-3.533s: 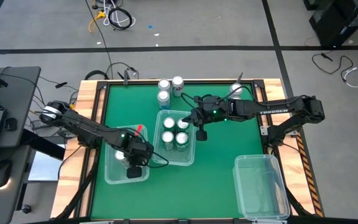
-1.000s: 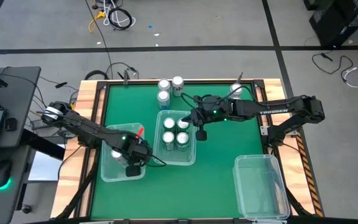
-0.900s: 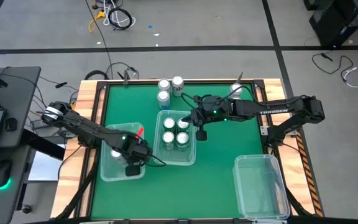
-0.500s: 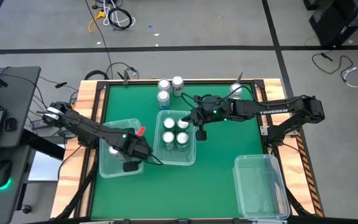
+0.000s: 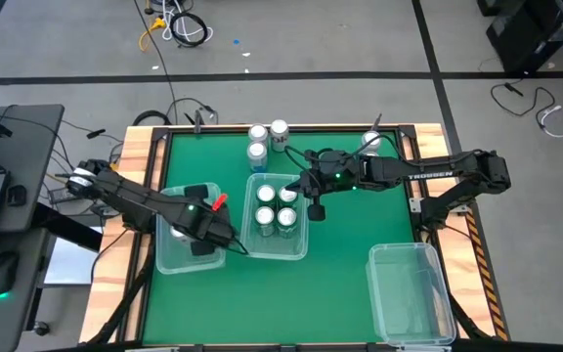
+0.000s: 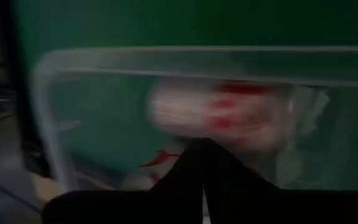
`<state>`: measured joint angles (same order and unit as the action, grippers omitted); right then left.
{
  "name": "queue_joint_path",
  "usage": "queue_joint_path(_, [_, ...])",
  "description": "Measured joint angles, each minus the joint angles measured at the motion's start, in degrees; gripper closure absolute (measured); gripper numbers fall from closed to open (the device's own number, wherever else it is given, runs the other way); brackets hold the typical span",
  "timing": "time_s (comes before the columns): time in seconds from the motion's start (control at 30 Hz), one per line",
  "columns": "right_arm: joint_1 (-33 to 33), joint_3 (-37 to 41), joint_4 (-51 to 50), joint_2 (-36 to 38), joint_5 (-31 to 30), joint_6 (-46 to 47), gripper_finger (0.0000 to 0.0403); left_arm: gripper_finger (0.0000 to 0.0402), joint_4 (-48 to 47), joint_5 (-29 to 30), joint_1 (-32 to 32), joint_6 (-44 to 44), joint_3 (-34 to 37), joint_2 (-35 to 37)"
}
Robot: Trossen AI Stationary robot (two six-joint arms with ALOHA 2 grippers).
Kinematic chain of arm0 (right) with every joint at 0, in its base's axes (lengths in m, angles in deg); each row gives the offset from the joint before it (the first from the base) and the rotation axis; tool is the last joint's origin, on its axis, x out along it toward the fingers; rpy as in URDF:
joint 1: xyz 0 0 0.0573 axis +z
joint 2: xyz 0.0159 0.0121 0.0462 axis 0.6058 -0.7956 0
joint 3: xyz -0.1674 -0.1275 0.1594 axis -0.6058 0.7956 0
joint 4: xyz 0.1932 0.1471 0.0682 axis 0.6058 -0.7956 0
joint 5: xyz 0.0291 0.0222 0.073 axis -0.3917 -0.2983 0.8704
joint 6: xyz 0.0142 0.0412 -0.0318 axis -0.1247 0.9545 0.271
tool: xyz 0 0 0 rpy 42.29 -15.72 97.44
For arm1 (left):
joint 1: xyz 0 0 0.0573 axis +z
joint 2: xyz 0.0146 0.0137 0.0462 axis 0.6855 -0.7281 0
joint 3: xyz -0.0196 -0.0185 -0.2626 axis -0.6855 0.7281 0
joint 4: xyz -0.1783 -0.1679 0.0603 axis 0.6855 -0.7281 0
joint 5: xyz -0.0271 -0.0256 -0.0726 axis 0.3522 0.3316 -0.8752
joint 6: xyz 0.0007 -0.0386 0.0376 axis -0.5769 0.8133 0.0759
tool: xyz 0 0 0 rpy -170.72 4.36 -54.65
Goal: Sort soda cans
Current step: Put the silver soda can into the button left bin
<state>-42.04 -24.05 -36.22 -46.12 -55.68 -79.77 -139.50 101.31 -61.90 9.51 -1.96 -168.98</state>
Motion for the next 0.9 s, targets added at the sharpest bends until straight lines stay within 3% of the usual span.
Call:
queue_joint_path(0.23, [0.00,0.00,-0.05,0.00,-0.02,0.01,0.0403,0.0401,-2.13,1.78,2.55,0.09,1.11,0.04])
queue_joint_path(0.53, [0.00,0.00,-0.07,0.00,-0.02,0.00,0.0403,0.0401,12.27,-17.92,2.51,-5.76,2.12,0.30])
queue_joint_path(0.9, [0.07,0.00,-0.07,0.00,-0.02,-0.42,0.0403,0.0401,22.58,-28.97,2.79,-3.36,12.22,0.39])
